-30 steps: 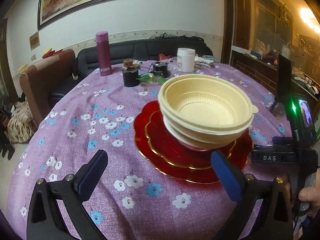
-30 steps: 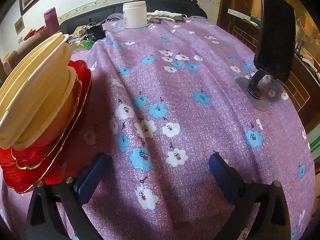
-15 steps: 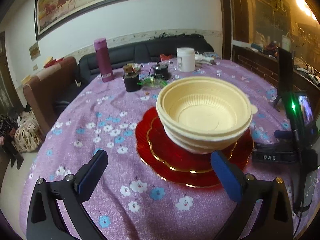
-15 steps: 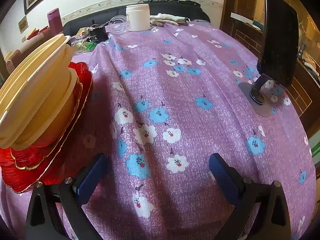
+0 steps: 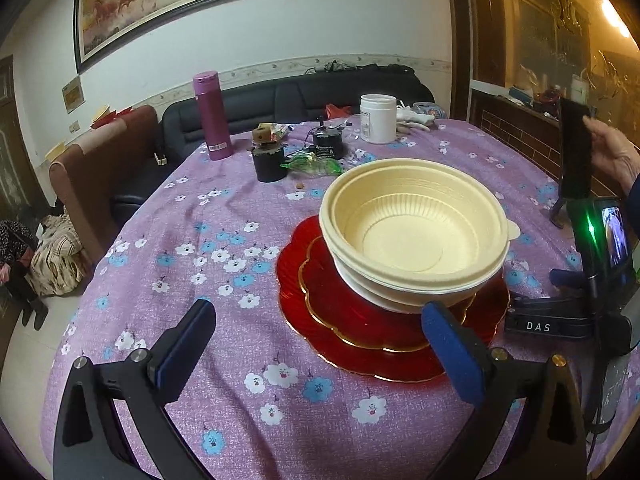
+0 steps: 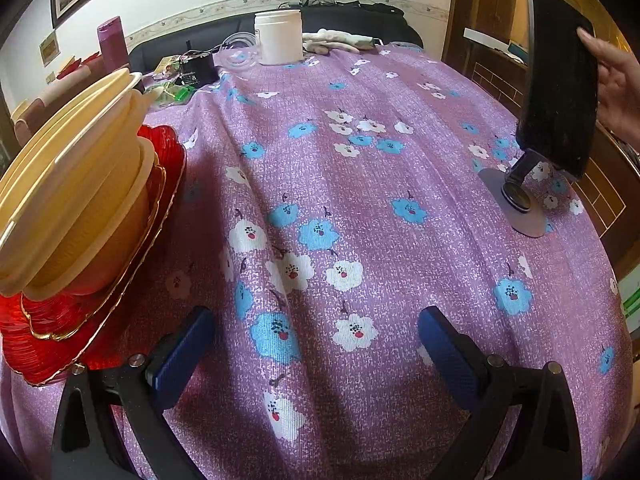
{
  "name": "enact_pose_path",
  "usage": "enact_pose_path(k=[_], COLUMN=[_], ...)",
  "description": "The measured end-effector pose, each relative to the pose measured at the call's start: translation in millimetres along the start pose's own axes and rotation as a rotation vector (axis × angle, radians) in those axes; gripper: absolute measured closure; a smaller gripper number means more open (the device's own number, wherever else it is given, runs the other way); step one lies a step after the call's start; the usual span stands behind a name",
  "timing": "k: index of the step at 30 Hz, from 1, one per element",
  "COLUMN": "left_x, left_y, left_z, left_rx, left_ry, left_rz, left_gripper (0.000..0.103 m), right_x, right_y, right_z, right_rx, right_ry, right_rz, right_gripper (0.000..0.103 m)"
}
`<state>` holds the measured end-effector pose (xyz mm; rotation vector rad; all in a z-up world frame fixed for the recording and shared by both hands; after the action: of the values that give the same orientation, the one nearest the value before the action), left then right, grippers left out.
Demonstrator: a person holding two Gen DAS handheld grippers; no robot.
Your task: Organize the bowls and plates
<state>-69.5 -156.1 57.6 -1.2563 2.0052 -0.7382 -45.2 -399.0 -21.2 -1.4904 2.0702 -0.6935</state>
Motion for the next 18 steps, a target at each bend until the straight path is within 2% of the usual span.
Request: enact_pose_path(k=[10,15,18], left_x=[7,10,11], left_y=[1,2,3], left_z=[1,7,6], left_rx=[0.017,-0.005,0.002], left_ry=[0.024,0.054,0.034], left_rz=[0.008,0.016,0.011], left_gripper=[0.0,0.0,0.0], right_x=[0,0,0], right_y=[0,0,0], right_z=[0,0,0], right_rx=[0.0,0.0,0.001], right_ry=[0.0,0.0,0.0], right_rz=[0.0,0.0,0.0], right_gripper=[0.001,0.001,0.001])
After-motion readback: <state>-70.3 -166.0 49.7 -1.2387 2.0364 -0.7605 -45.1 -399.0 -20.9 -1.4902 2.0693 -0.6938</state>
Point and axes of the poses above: each gripper's, at about its wrist camera, not at the fingertips, and z roughly the way its jaws point, x to its right, y to its underside, the point moved 2 cm from there along z, roughly the way its jaws point, and after that the axes turned 10 degrees about z, right-handed, at the moved point
